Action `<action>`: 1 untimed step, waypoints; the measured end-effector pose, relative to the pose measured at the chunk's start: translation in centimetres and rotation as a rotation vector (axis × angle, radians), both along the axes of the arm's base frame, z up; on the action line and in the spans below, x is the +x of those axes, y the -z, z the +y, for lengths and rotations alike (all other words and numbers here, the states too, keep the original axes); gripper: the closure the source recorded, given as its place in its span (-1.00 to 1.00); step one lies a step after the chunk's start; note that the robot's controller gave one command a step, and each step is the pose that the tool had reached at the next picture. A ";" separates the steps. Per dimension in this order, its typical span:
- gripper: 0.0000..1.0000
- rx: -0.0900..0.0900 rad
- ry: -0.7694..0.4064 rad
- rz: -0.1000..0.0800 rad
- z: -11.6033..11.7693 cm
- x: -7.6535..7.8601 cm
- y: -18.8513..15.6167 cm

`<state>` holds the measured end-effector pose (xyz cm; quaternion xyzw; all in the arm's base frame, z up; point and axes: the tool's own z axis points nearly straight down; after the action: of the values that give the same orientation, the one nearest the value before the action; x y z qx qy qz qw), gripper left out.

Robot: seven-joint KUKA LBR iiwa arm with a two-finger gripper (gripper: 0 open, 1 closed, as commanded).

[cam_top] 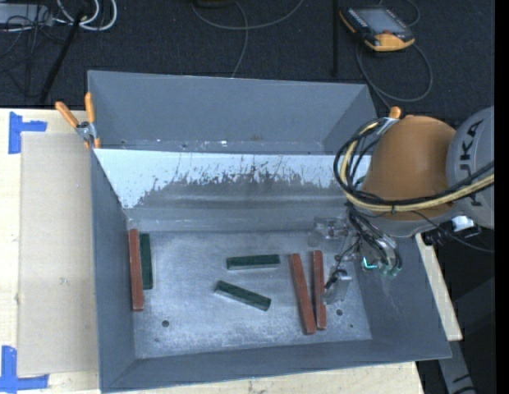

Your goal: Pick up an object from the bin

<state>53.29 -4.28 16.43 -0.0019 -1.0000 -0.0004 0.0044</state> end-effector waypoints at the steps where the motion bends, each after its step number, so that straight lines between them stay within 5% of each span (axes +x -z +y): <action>1: -1.00 0.001 -0.080 -0.004 1.9 5.1 9.3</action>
Offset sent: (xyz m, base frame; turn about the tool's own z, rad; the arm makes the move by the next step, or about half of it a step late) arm 0.0517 0.0178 -0.0885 -0.0822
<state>58.39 -2.39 7.15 0.0381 -0.9993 -0.0007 0.0022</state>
